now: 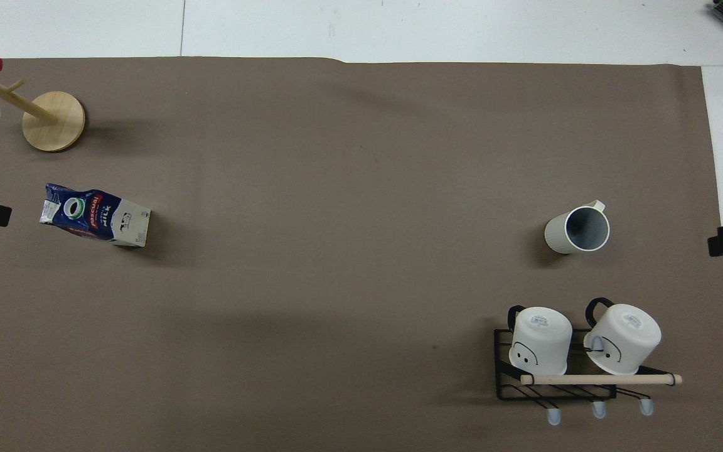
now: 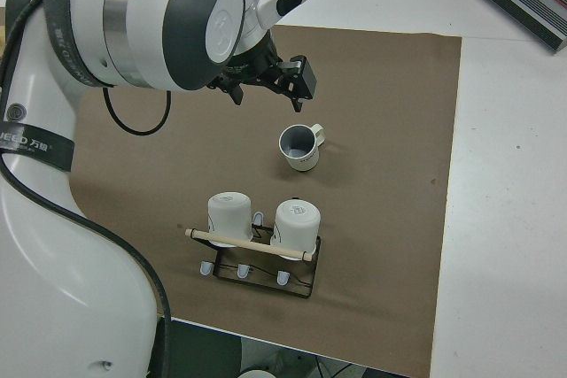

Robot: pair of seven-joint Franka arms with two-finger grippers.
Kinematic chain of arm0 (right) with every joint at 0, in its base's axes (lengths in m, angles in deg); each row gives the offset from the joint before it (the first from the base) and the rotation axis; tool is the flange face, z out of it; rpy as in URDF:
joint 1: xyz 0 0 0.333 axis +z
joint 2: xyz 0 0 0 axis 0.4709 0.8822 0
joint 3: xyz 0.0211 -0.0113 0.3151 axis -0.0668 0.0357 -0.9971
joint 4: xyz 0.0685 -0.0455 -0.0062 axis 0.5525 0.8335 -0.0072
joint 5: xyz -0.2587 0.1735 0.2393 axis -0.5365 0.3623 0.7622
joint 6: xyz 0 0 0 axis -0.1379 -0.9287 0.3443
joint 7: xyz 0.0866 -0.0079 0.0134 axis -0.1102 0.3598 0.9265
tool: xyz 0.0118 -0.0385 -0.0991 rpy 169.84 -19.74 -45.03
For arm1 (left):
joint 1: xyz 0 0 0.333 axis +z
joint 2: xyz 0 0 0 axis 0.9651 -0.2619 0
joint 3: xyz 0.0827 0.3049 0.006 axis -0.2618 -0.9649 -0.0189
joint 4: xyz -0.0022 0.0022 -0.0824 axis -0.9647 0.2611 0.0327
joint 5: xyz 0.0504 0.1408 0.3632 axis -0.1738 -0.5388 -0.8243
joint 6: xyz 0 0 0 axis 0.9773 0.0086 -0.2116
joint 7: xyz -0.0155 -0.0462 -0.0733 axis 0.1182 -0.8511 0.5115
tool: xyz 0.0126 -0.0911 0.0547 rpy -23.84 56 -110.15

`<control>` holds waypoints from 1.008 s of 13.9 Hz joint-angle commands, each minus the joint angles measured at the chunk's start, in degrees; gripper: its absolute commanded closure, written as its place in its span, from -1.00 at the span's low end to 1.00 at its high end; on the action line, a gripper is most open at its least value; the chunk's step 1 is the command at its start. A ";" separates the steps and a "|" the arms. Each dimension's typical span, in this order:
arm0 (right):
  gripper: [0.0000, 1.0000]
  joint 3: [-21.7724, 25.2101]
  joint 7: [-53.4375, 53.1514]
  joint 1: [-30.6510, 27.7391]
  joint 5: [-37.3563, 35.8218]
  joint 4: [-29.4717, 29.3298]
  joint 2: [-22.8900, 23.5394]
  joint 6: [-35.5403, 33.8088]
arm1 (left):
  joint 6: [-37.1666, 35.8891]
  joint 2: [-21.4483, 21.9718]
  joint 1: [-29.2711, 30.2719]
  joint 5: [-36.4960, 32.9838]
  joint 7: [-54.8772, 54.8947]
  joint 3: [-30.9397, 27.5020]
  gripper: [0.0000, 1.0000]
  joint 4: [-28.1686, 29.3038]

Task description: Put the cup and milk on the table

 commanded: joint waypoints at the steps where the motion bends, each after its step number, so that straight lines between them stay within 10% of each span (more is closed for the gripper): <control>1: -1.00 -0.45 0.06 0.15 0.97 5.07 -1.34 4.78 | 0.69 1.49 0.55 0.21 -0.23 0.25 -1.00 2.08; 14: -1.00 -0.45 -0.03 3.84 2.64 25.03 6.92 32.29 | 0.87 1.49 0.55 0.21 -0.05 0.25 -1.00 2.00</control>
